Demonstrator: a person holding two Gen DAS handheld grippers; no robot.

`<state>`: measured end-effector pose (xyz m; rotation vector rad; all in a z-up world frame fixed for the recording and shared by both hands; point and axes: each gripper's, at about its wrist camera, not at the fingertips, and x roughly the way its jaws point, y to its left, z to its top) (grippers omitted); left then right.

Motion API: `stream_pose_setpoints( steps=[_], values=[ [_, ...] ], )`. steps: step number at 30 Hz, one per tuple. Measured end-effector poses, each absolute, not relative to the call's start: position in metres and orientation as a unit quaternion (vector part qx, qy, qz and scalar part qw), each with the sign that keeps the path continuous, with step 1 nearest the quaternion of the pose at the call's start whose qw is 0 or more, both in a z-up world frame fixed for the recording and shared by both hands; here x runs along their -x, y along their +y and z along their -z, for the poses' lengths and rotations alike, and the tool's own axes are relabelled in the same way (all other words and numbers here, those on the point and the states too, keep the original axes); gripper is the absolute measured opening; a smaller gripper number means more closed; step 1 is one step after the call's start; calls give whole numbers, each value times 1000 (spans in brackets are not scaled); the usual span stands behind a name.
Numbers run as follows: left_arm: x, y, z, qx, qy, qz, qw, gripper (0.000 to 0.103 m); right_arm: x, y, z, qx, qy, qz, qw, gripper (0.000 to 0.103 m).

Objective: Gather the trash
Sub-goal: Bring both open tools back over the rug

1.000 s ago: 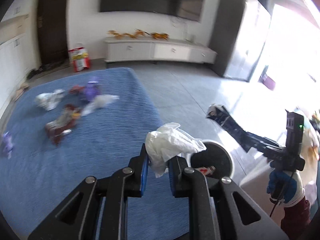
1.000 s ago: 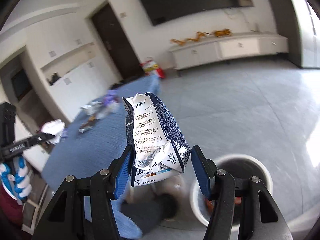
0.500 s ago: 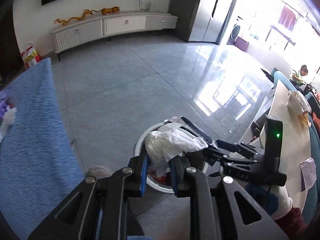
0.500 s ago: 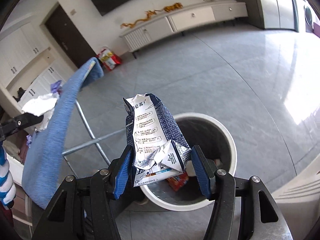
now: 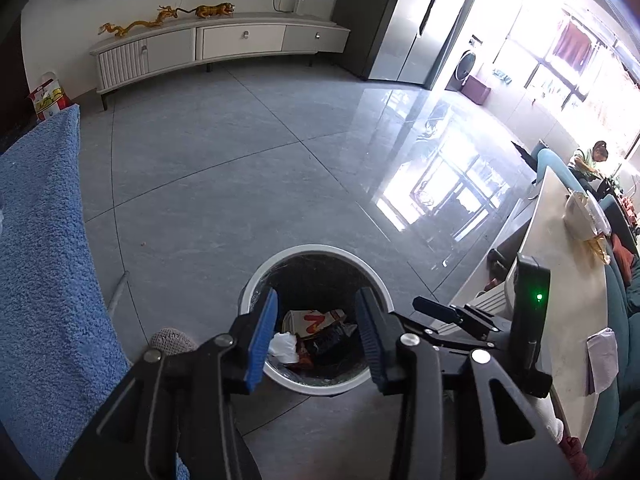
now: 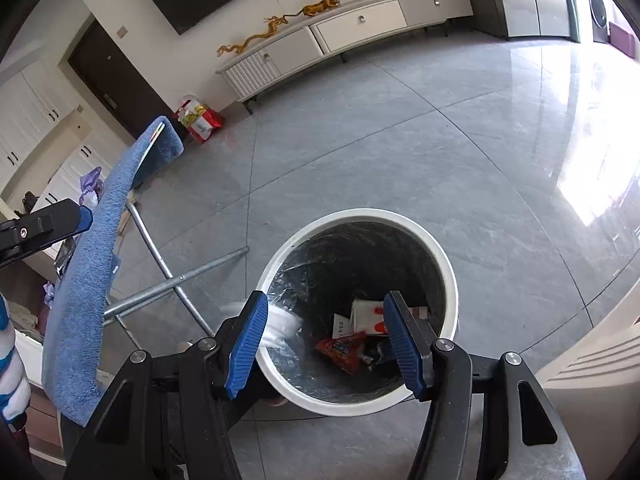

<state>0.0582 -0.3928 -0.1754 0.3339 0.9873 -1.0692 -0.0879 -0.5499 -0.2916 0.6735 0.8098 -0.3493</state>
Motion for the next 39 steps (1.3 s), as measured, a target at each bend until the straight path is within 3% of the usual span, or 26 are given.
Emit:
stream_pose_setpoints(
  steps=[14,26,29,39],
  values=[
    [-52,-318,132,-115,412,450,784,40,106,-522,230,-294,333,161,881,65],
    [-60,-199,92,-50,379,408,829,40,89,-455,137,-228,272,99,930,70],
    [-59,-166,85,-37,365,393,843,49,84,-438,117,-208,264,82,938,71],
    [-72,-44,72,17,331,324,886,50,69,-391,70,-161,241,50,956,71]
  ],
)
